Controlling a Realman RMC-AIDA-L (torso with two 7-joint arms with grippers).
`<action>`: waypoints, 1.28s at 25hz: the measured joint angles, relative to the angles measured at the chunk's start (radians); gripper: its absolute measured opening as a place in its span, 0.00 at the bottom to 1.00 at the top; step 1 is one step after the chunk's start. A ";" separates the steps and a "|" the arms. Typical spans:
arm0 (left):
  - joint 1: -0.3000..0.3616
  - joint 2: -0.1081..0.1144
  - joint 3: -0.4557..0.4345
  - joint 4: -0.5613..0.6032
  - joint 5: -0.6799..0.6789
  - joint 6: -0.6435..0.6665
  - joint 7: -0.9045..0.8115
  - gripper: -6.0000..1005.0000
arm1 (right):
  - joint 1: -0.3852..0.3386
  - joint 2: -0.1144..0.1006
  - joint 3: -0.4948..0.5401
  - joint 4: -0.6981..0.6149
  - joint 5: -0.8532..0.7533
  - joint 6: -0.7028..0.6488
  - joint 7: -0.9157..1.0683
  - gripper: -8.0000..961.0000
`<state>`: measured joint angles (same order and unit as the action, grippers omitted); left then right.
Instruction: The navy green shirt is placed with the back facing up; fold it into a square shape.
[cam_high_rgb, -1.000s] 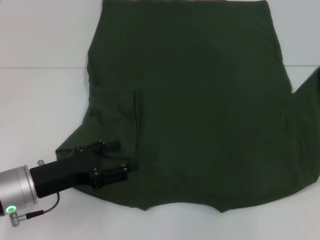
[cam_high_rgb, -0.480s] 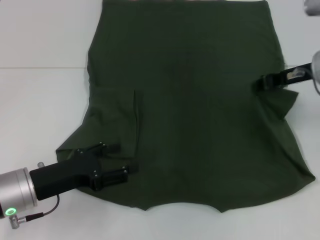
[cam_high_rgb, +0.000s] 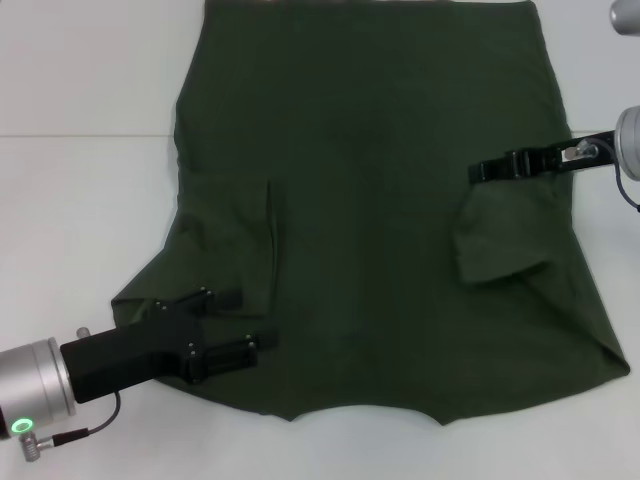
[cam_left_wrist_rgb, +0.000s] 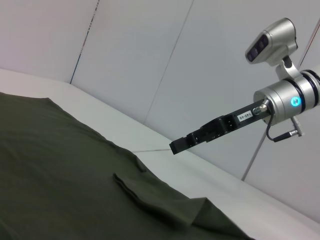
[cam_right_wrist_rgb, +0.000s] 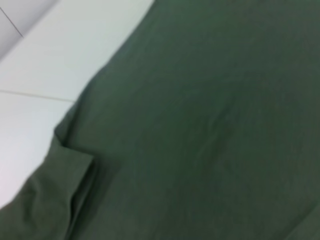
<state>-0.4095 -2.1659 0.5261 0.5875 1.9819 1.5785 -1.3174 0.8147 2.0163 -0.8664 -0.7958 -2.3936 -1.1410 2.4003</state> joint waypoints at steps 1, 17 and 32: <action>-0.001 0.000 0.000 0.000 0.000 0.002 -0.012 0.87 | -0.008 -0.002 0.000 0.000 0.025 -0.004 -0.014 0.40; -0.023 0.062 -0.110 0.182 0.161 0.082 -0.669 0.87 | -0.370 0.069 0.108 0.070 0.491 -0.372 -1.035 0.90; -0.118 0.109 -0.127 0.249 0.507 -0.005 -1.066 0.87 | -0.393 0.070 0.104 0.268 0.488 -0.371 -1.332 0.97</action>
<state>-0.5277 -2.0567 0.3989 0.8369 2.4893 1.5732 -2.3832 0.4216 2.0866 -0.7622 -0.5277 -1.9058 -1.5118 1.0686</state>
